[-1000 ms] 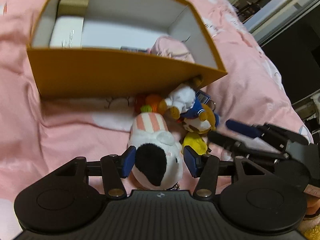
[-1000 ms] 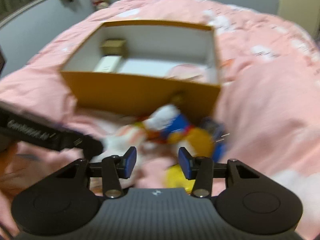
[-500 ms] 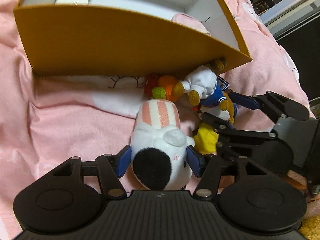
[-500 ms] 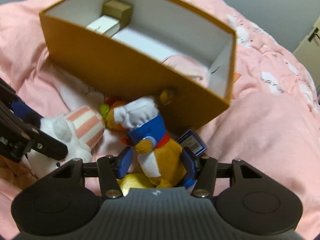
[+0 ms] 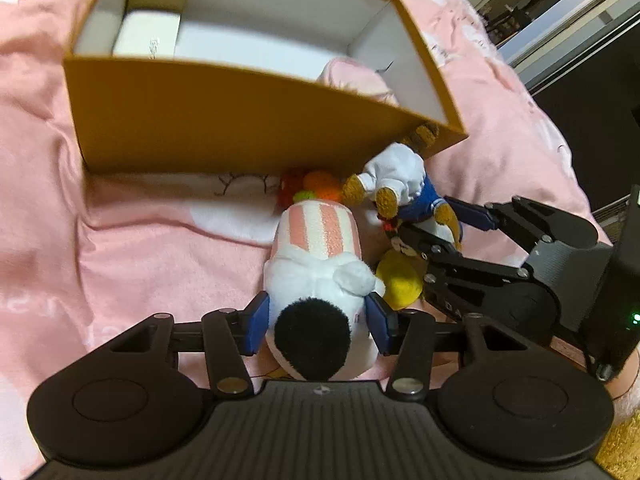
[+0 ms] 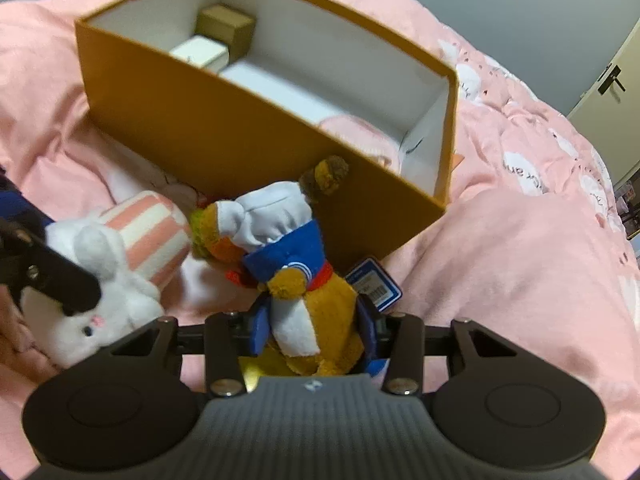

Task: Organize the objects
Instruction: 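Carry both plush toys over the orange box and release them inside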

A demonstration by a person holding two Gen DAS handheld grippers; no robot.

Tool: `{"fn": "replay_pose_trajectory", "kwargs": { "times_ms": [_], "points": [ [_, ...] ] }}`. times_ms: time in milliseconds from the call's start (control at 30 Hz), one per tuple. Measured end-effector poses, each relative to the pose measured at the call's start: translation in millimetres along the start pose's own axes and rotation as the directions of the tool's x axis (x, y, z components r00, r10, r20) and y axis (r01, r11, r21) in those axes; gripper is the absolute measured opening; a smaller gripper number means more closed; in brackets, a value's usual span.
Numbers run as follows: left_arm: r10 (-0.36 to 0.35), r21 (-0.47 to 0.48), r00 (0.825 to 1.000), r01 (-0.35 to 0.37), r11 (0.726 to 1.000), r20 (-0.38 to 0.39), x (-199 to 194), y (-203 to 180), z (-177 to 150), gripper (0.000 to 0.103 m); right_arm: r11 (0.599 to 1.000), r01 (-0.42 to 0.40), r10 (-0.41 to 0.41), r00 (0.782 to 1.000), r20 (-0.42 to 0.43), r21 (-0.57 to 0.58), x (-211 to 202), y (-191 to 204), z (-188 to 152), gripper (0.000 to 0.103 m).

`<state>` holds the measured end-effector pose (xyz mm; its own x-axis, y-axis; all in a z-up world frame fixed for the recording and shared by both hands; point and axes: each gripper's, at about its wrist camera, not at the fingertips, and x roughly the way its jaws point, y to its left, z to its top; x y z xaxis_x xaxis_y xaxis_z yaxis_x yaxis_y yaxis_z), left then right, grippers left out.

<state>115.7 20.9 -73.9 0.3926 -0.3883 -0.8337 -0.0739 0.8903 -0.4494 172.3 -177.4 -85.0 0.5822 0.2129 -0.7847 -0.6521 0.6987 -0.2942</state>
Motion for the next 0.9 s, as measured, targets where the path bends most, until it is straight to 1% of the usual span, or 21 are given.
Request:
{"fn": "replay_pose_trajectory", "kwargs": {
  "times_ms": [67, 200, 233, 267, 433, 567, 633, 700, 800, 900],
  "points": [
    [-0.007, 0.014, 1.000, 0.006, 1.000, 0.027, -10, -2, 0, 0.058, 0.999, -0.020, 0.019, 1.000, 0.018, 0.031, -14, -4, 1, 0.046],
    [-0.006, 0.054, 0.997, 0.002, 0.999, 0.083, -31, -10, -1, 0.058, 0.987, -0.091, 0.085, 0.995, 0.045, 0.129, -37, -18, 2, 0.046],
    [-0.008, 0.067, 0.995, 0.002, 0.998, 0.099, -38, -13, -2, 0.058, 0.983, -0.102, 0.095, 0.994, 0.053, 0.151, -42, -20, 1, 0.046],
    [-0.011, 0.083, 0.993, 0.002, 0.997, 0.115, -43, -15, -3, 0.058, 0.978, -0.115, 0.105, 0.992, 0.065, 0.174, -45, -17, 11, 0.046],
    [-0.030, 0.128, 0.981, 0.006, 0.992, 0.190, -71, -26, -6, 0.058, 0.951, -0.174, 0.143, 0.980, 0.138, 0.256, -73, -23, 14, 0.046],
    [-0.017, 0.158, 0.962, -0.027, 0.987, 0.271, -89, -35, -3, 0.058, 0.925, -0.234, 0.174, 0.962, 0.212, 0.301, -93, -31, 22, 0.046],
    [-0.022, 0.163, 0.952, -0.029, 0.986, 0.306, -97, -37, 0, 0.058, 0.911, -0.264, 0.192, 0.951, 0.243, 0.315, -99, -34, 27, 0.046],
    [-0.028, 0.154, 0.941, -0.026, 0.988, 0.338, -103, -36, 4, 0.058, 0.900, -0.294, 0.211, 0.940, 0.268, 0.323, -104, -38, 33, 0.046],
    [-0.010, 0.131, 0.924, -0.043, 0.990, 0.382, -110, -34, 14, 0.058, 0.888, -0.322, 0.227, 0.927, 0.298, 0.328, -106, -45, 44, 0.046],
    [-0.007, 0.116, 0.911, -0.045, 0.992, 0.412, -115, -32, 25, 0.058, 0.875, -0.348, 0.238, 0.915, 0.325, 0.336, -107, -51, 55, 0.046]
  ]
}}
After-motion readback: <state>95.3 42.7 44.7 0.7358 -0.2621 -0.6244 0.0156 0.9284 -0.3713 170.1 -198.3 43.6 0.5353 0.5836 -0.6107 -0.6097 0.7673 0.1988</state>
